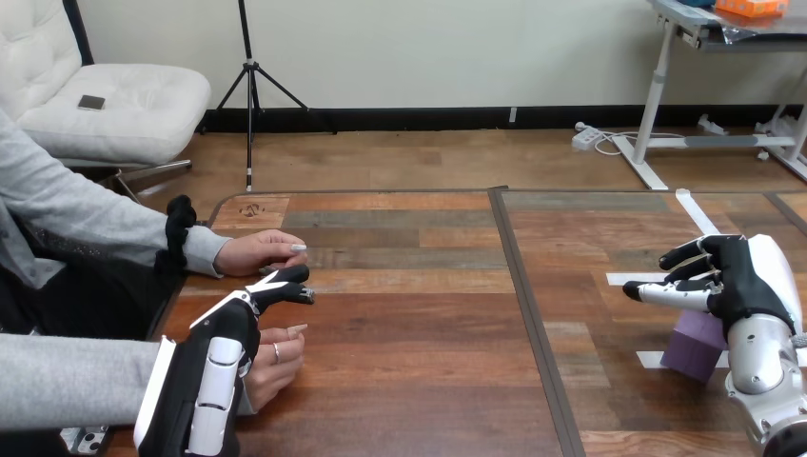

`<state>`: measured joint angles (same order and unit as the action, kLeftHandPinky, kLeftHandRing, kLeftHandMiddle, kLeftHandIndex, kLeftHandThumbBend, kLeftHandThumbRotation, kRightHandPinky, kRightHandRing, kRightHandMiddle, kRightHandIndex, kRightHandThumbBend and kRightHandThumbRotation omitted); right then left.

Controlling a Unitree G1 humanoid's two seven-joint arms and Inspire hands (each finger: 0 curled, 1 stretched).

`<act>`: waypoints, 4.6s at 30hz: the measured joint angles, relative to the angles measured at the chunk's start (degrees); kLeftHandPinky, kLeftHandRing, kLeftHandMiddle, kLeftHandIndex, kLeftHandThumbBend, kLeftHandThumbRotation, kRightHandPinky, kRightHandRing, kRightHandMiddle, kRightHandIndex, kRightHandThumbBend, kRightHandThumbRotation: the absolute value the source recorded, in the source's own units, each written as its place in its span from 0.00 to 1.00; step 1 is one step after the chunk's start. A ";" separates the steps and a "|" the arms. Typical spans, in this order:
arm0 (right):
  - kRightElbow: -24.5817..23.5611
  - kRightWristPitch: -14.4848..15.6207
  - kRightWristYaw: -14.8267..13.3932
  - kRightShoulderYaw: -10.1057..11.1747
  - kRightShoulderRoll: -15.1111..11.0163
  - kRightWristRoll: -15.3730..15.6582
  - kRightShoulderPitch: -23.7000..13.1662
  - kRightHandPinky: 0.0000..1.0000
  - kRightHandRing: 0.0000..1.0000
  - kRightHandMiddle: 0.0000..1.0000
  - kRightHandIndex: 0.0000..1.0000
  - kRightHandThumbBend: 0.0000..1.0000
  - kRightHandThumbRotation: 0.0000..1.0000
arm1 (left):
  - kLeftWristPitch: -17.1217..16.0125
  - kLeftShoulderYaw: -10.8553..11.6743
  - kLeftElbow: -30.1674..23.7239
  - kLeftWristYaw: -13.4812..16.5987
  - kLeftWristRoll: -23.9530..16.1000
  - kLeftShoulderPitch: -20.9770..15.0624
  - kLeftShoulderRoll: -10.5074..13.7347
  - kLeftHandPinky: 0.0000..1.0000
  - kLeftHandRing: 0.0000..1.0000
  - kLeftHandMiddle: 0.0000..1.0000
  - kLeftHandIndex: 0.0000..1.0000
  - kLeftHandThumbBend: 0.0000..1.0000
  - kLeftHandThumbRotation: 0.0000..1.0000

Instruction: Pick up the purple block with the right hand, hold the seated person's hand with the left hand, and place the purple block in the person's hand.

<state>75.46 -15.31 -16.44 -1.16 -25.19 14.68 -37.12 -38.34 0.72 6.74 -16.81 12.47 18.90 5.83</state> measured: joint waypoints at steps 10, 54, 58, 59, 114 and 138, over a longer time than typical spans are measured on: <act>-0.59 -0.01 0.01 0.15 0.00 -0.31 -0.02 0.39 0.44 0.48 0.47 0.87 0.00 | 0.00 -0.01 0.00 -0.05 0.01 0.00 -0.01 0.96 0.88 0.80 0.59 0.54 1.00; -1.40 1.26 15.78 -1.70 -3.38 2.09 -1.35 0.66 0.73 0.75 0.76 1.00 0.19 | 0.24 0.08 0.00 -0.50 0.08 -0.36 -0.05 0.98 0.88 0.79 0.58 0.55 1.00; -1.44 1.26 17.49 -1.90 -4.50 2.09 -1.35 0.63 0.73 0.75 0.79 1.00 0.23 | 0.17 0.12 0.02 -0.64 0.16 -0.40 -0.05 0.97 0.87 0.79 0.57 0.54 1.00; -1.48 1.26 17.87 -1.92 -4.75 2.09 -1.35 0.56 0.67 0.71 0.79 1.00 0.24 | 0.12 0.13 0.03 -0.64 0.16 -0.40 -0.05 0.97 0.87 0.79 0.57 0.53 1.00; -8.67 0.19 26.60 -4.95 -13.93 6.13 -2.90 0.54 0.68 0.75 0.80 1.00 0.20 | 0.08 0.18 0.03 -0.74 0.17 -1.05 -0.08 0.93 0.85 0.77 0.57 0.55 1.00; -12.20 -1.07 26.60 -4.95 -13.99 6.10 -1.15 0.65 0.78 0.80 0.81 1.00 0.18 | 0.06 0.29 0.05 -0.80 0.16 -1.07 -0.04 0.92 0.84 0.77 0.57 0.55 1.00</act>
<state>63.26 -16.38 10.15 -6.12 -39.18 20.79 -38.26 -38.28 1.00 6.79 -17.61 12.62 17.83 5.79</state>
